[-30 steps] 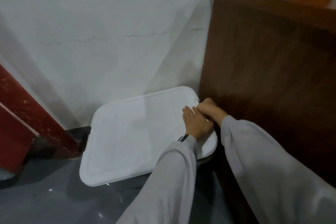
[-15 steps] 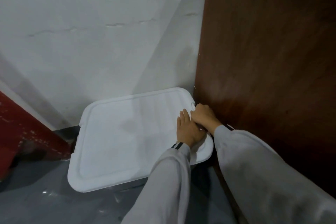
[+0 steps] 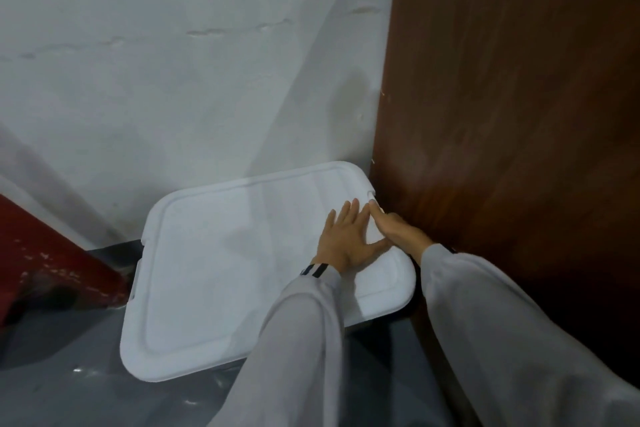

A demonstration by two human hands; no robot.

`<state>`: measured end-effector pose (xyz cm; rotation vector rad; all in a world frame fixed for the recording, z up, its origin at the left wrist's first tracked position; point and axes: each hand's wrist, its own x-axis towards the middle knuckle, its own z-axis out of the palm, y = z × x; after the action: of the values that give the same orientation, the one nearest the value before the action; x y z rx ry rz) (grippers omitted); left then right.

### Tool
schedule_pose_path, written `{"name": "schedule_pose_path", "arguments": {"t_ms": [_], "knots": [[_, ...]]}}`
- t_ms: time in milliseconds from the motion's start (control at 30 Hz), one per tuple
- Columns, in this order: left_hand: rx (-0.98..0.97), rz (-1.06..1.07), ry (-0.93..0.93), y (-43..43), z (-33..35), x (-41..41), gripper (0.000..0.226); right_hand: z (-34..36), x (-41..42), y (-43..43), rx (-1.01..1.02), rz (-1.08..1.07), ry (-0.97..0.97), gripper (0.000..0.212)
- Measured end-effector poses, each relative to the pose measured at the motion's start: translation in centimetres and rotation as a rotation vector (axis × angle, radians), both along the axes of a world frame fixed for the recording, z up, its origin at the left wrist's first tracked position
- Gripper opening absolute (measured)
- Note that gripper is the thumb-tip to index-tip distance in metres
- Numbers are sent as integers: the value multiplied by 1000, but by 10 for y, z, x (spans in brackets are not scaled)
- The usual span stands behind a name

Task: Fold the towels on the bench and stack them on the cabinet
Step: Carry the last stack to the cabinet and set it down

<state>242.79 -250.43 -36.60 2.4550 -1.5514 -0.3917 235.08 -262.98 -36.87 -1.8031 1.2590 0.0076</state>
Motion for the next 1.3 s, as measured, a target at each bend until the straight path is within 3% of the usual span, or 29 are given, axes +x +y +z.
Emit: {"name": "schedule_pose_path", "arguments": {"t_ms": [133,300,533,633,733,833,1000,1167,1300], "knots": [[-25,103,-93,24,-8,14,62,2,10,9,-15,-12,61,89],[-7,136,-132,22,-12,13,61,-6,12,24,-325,106,118,72],[-28,177,-145,28,-11,9,63,-11,14,25,-357,149,107,60],[-13,184,-138,29,-12,10,63,-12,14,18,-287,119,65,57],[7,171,-115,27,-9,13,64,-10,14,12,-109,6,-44,75],[51,180,-124,21,-5,9,70,-10,17,12,-66,-103,22,91],[52,256,-157,13,-15,-6,70,-13,14,18,-344,-96,107,73],[45,252,-178,13,-18,-7,68,4,14,38,-773,-22,166,48],[40,261,-186,13,-19,-6,69,3,13,37,-799,47,119,39]]}}
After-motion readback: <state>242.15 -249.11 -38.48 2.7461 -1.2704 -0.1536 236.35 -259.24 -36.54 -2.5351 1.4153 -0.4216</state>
